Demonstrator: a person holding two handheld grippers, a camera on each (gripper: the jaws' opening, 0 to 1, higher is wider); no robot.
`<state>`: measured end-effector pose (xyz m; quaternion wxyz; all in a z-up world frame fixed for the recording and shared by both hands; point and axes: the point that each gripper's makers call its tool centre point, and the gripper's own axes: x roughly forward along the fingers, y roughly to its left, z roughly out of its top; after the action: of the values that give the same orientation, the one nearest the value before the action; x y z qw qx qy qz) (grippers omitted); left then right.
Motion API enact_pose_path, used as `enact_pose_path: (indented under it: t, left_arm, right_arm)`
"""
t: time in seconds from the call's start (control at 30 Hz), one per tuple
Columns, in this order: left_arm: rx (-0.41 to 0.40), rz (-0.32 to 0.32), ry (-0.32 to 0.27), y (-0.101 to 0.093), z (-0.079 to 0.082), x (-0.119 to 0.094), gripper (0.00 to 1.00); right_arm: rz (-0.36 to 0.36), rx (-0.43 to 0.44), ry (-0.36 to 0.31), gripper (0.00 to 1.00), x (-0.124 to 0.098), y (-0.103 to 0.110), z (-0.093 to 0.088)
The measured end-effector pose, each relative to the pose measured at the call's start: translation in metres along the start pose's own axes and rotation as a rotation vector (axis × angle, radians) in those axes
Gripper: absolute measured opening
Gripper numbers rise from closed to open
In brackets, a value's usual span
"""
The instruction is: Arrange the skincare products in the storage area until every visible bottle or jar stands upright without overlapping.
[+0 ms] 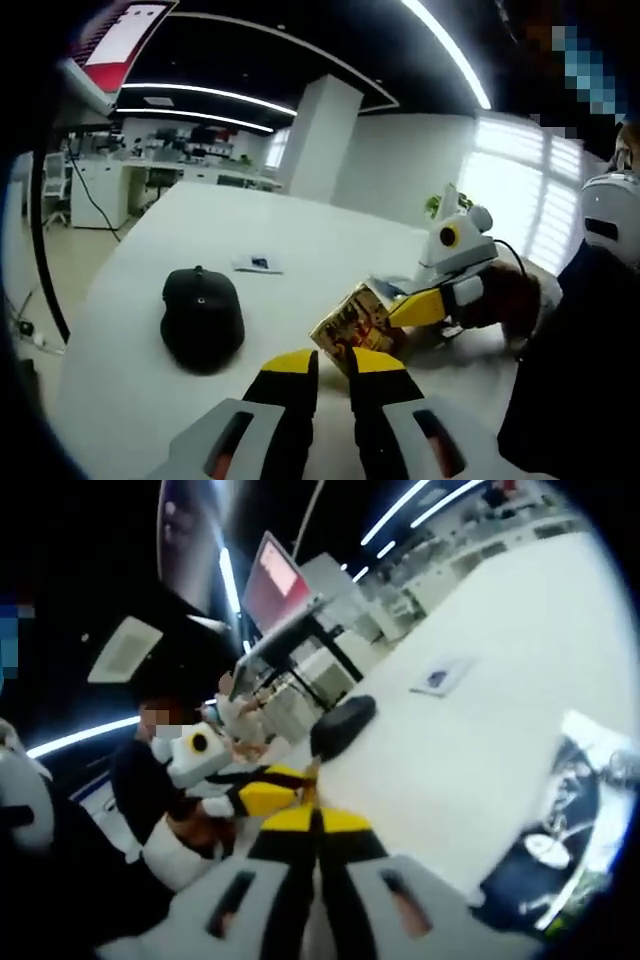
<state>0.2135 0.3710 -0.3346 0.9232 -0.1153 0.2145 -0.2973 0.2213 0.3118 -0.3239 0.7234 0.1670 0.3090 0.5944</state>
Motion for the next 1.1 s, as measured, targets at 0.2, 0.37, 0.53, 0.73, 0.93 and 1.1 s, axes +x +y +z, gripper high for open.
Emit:
enact_pose_path:
  t: [0.2,0.37,0.53,0.73,0.93,1.1]
  left_arm:
    - [-0.013,-0.024,-0.008,-0.006,0.000,0.005,0.10]
    - [0.008,-0.050,-0.013,-0.012,0.000,0.009,0.06]
    - [-0.001,-0.077,-0.034,-0.016,0.004,0.011,0.03]
    - [0.008,-0.097,-0.061,-0.020,0.011,0.015,0.00]
    - [0.020,-0.135,-0.048,-0.026,0.014,0.026,0.00]
    - [0.021,-0.179,-0.031,-0.031,0.016,0.038,0.00]
  right_arm:
    - [0.026,-0.009,-0.024,0.00,-0.008,0.007,0.000]
    - [0.016,-0.015,-0.016,0.00,-0.013,0.008,-0.004]
    - [-0.017,-0.028,-0.012,0.00,-0.019,0.005,-0.006]
    - [-0.055,-0.036,0.007,0.00,-0.025,0.001,-0.011]
    - [-0.110,-0.063,0.025,0.00,-0.032,-0.006,-0.016]
    - [-0.142,-0.090,0.015,0.00,-0.041,-0.010,-0.014]
